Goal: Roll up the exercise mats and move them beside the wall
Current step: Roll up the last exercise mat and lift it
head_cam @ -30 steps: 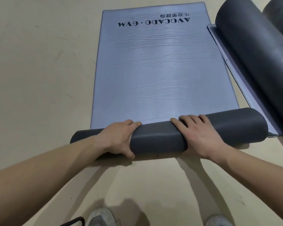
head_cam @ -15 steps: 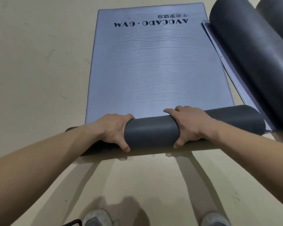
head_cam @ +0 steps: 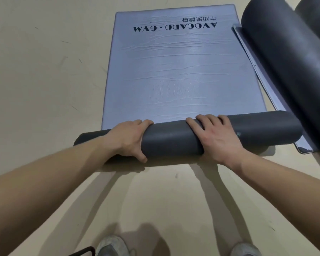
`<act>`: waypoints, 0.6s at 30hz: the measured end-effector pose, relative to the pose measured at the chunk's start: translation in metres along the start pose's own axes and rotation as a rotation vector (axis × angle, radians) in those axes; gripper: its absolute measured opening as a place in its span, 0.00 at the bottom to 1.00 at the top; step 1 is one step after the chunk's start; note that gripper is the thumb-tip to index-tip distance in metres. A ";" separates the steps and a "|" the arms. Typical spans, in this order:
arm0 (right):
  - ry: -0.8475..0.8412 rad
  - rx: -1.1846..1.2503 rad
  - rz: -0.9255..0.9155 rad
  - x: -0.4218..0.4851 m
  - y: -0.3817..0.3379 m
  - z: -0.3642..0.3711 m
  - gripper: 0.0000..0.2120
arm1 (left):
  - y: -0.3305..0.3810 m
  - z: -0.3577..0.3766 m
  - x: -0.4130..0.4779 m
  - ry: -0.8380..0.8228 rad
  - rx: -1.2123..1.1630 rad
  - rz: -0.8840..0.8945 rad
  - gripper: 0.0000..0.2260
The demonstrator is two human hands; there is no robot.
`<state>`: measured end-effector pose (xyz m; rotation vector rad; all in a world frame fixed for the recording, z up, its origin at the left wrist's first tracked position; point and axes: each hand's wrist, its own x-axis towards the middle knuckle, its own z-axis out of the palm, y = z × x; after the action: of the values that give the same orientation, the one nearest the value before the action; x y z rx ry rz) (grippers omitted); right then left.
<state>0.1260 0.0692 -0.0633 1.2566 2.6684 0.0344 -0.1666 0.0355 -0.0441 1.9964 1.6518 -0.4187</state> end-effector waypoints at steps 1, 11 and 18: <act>-0.005 -0.013 -0.011 0.004 0.001 0.001 0.50 | 0.001 0.008 -0.004 0.063 0.068 -0.020 0.53; -0.457 0.192 -0.052 0.011 0.011 -0.034 0.57 | 0.008 0.016 -0.014 -0.144 -0.051 0.024 0.48; -0.201 0.091 -0.063 -0.005 0.009 -0.011 0.57 | 0.032 0.031 -0.029 0.049 0.210 -0.070 0.60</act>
<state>0.1342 0.0719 -0.0502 1.1347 2.5586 -0.2133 -0.1391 -0.0100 -0.0479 2.1179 1.7756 -0.5945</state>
